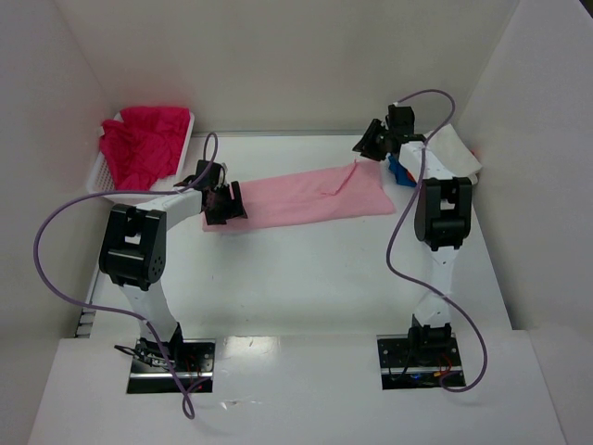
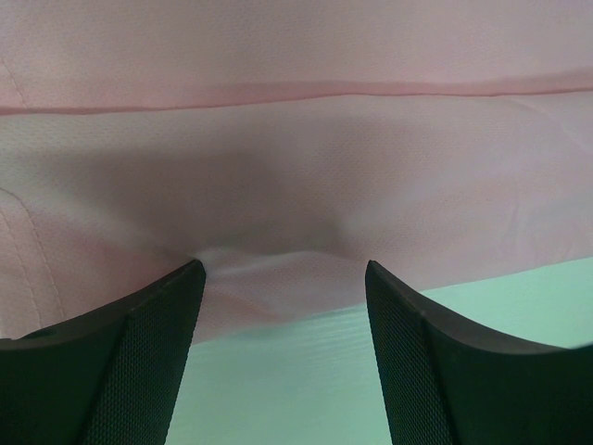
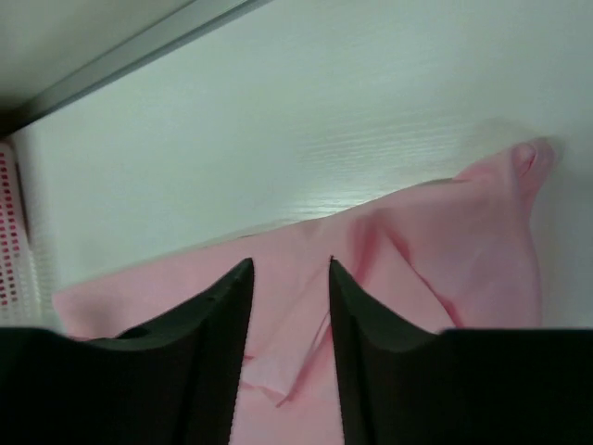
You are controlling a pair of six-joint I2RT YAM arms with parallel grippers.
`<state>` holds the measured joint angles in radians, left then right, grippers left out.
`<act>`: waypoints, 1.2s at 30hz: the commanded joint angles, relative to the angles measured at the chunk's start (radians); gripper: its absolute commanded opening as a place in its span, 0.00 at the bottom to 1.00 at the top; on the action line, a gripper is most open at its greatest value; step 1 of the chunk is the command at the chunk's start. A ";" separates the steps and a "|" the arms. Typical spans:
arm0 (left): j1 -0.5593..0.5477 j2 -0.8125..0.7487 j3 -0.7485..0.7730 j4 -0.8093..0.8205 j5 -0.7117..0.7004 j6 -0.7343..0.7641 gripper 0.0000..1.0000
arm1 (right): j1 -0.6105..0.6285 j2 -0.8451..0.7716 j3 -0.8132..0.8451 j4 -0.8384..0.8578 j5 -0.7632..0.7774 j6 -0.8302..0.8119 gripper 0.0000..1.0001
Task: Fold and stack the t-shirts
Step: Fold the other side of the tshirt into a rectangle, then rotate the tshirt 90 degrees
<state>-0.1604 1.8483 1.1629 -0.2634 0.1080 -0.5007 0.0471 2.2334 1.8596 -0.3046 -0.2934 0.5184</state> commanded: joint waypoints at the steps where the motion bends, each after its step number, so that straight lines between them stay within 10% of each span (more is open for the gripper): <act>1: 0.002 0.042 -0.014 -0.020 -0.002 0.002 0.78 | -0.006 -0.011 0.042 0.009 -0.021 -0.015 0.61; 6: 0.002 0.032 0.000 -0.020 -0.002 0.002 0.78 | -0.006 -0.140 -0.054 0.019 0.040 -0.041 0.74; 18: 0.002 0.003 0.015 -0.020 0.007 0.011 0.78 | 0.087 -0.252 -0.435 0.004 0.120 -0.089 0.10; 36: 0.002 0.041 -0.008 -0.020 -0.011 0.011 0.78 | 0.165 -0.039 -0.262 -0.019 0.131 -0.093 0.11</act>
<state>-0.1604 1.8485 1.1648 -0.2653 0.1081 -0.5003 0.1826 2.1378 1.5144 -0.3260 -0.1719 0.4286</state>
